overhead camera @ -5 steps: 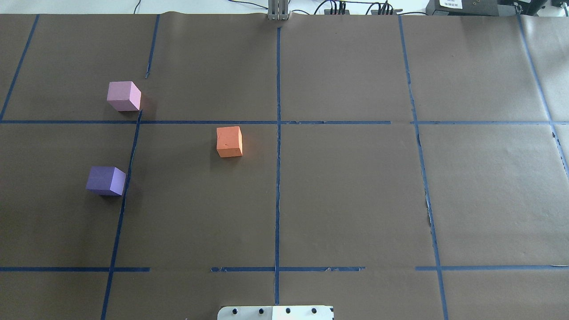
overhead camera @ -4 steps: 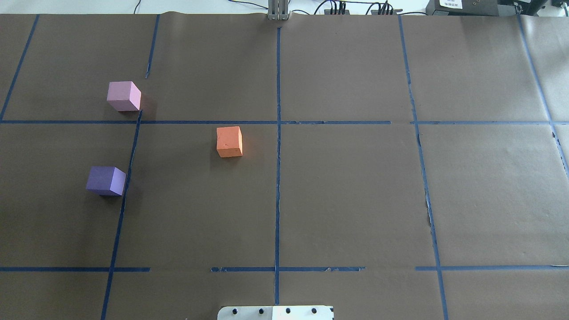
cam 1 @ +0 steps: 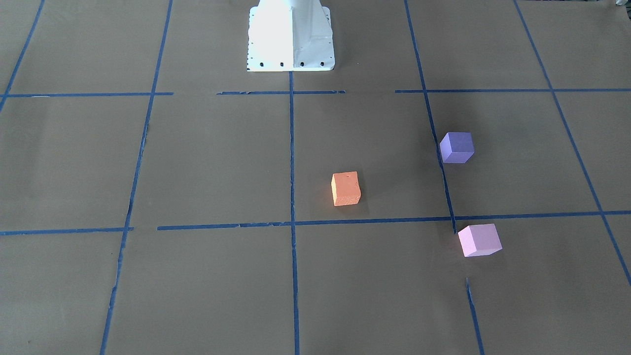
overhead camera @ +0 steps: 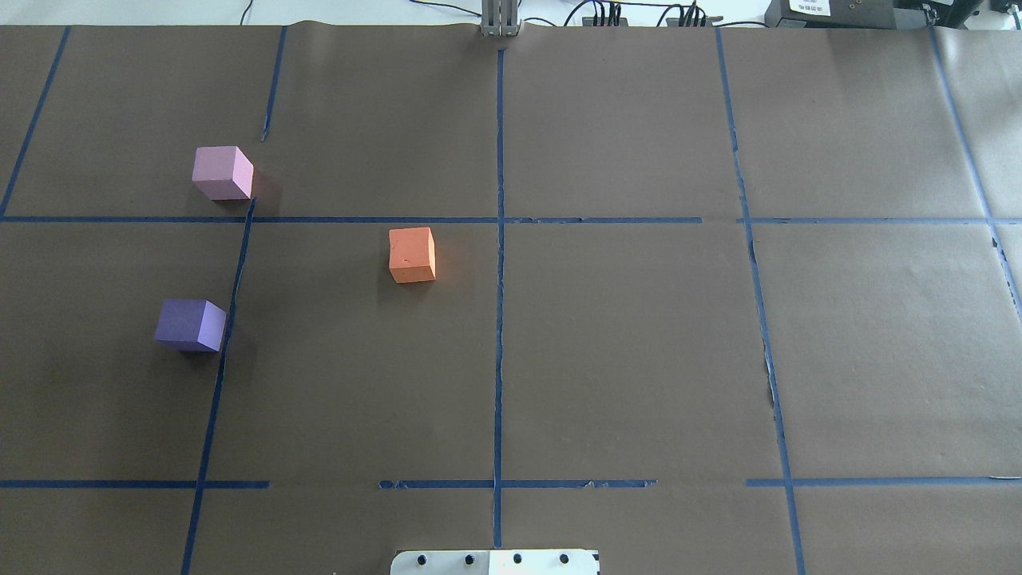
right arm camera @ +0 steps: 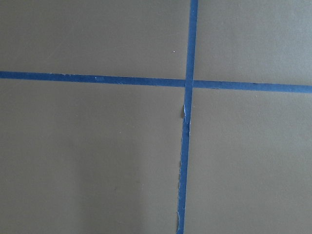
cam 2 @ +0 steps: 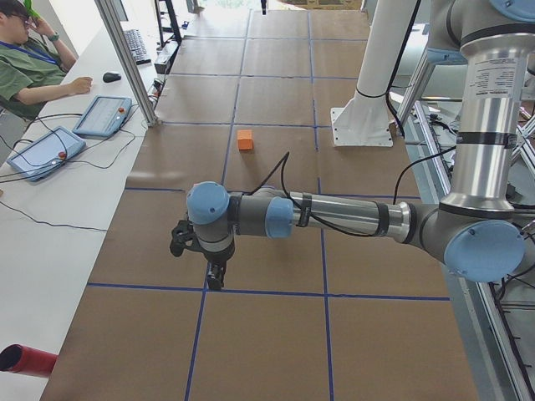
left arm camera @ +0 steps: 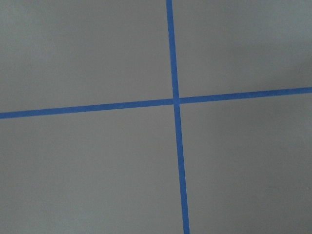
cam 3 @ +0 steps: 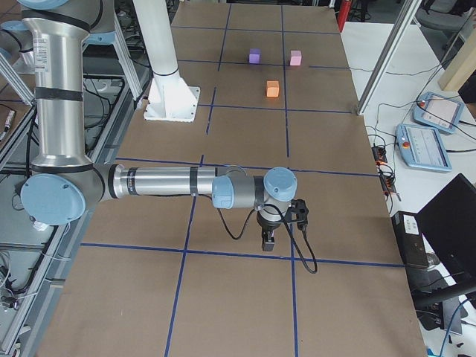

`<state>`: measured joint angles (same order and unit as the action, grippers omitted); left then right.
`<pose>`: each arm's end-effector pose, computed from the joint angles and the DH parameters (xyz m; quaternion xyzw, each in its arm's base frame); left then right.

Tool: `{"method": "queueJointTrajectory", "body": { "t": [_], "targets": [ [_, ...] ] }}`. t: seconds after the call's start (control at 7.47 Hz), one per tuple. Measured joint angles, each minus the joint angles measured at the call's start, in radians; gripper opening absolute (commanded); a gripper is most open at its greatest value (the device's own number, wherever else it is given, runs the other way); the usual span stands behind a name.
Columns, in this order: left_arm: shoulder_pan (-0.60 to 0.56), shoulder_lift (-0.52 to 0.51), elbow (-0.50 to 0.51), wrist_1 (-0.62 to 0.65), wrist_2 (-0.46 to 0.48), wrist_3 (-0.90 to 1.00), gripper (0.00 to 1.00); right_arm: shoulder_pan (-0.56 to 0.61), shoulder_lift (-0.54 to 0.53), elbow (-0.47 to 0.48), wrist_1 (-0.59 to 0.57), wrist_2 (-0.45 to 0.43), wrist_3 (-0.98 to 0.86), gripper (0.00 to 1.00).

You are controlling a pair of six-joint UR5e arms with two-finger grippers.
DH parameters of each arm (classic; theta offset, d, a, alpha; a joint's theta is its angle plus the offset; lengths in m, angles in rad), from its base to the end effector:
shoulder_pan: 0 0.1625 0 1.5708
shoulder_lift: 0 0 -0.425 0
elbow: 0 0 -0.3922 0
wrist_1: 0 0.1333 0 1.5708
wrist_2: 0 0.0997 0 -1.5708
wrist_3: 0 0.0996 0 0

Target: Arrange blocks in a line

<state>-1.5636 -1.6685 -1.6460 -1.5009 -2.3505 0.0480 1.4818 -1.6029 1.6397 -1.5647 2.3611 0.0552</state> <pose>-0.0594 -0.5347 0.5782 0.0554 0.3785 0.0451 0.9228 0.0195 -0.4846 0.6386 -0.0080 -0.3853 -0.0238 0.9225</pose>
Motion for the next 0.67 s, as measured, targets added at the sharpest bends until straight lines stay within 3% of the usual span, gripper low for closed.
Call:
{"method": "queueJointTrajectory", "body": {
  "t": [0.27,0.67],
  "targets": [
    [0.088,-0.091,-0.052,0.025,0.002,-0.134,1.0,0.0,0.0,0.0,0.0,0.001,0.0,1.0],
    [0.281,-0.256,-0.22,0.179,0.036,-0.42,1.0,0.0,0.0,0.0,0.0,0.0,0.0,1.0]
  ]
}}
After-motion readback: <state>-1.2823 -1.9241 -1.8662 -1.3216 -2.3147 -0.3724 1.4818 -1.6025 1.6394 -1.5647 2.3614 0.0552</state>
